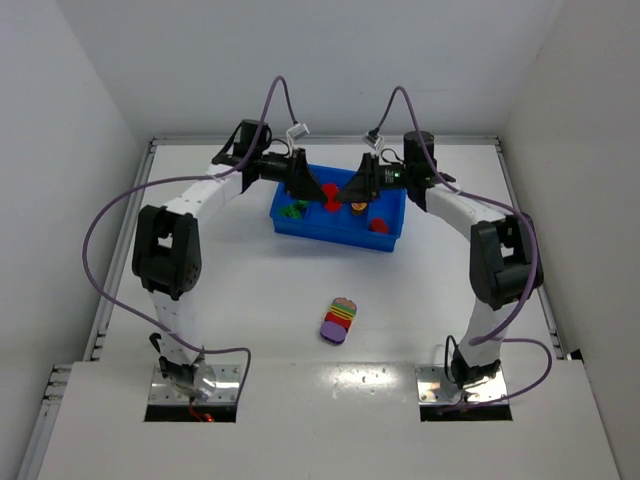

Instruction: Sort the legos into containers by color

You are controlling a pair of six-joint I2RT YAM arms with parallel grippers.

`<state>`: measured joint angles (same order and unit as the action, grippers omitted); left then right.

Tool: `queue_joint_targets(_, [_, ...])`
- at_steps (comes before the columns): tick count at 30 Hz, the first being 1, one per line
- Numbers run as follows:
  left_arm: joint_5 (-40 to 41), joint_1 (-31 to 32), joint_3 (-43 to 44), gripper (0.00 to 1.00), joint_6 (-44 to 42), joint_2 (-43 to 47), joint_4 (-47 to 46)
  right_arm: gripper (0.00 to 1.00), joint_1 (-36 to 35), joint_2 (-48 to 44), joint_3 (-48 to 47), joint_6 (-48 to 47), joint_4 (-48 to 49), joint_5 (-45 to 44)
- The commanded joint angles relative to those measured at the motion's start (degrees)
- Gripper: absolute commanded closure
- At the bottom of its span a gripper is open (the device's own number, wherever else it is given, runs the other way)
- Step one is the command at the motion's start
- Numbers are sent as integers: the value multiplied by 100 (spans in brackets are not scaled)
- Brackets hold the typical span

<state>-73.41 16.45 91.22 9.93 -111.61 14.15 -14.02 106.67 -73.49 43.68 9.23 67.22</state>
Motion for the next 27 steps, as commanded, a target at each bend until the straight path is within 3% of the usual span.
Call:
queue_joint_targets(1, [-218,16,238,47,9,-45,-141,96,-74,-24,-420,-220,158,107])
queue_joint_targets(5, [-271,16,238,71,61,-45,-141,96,-74,81,-525,-290,35,-7])
queue_joint_targets(7, [-323,16,238,78,61,-45,-141,96,-74,82,-526,-351,35,-164])
queue_joint_targets(13, [142,-89,-604,83,-132,586,-141,96,329,21,-640,-413,-141,-446])
queue_joint_targets(22, [748,-520,-1782,83,-958,1370,492,96,1068,-33,-912,-413,-220,-613])
queue_joint_targets(27, [1738,-572,-2038,83,-1265,2028,492,96,1200,-33,-965,-1509,-1264,-1200])
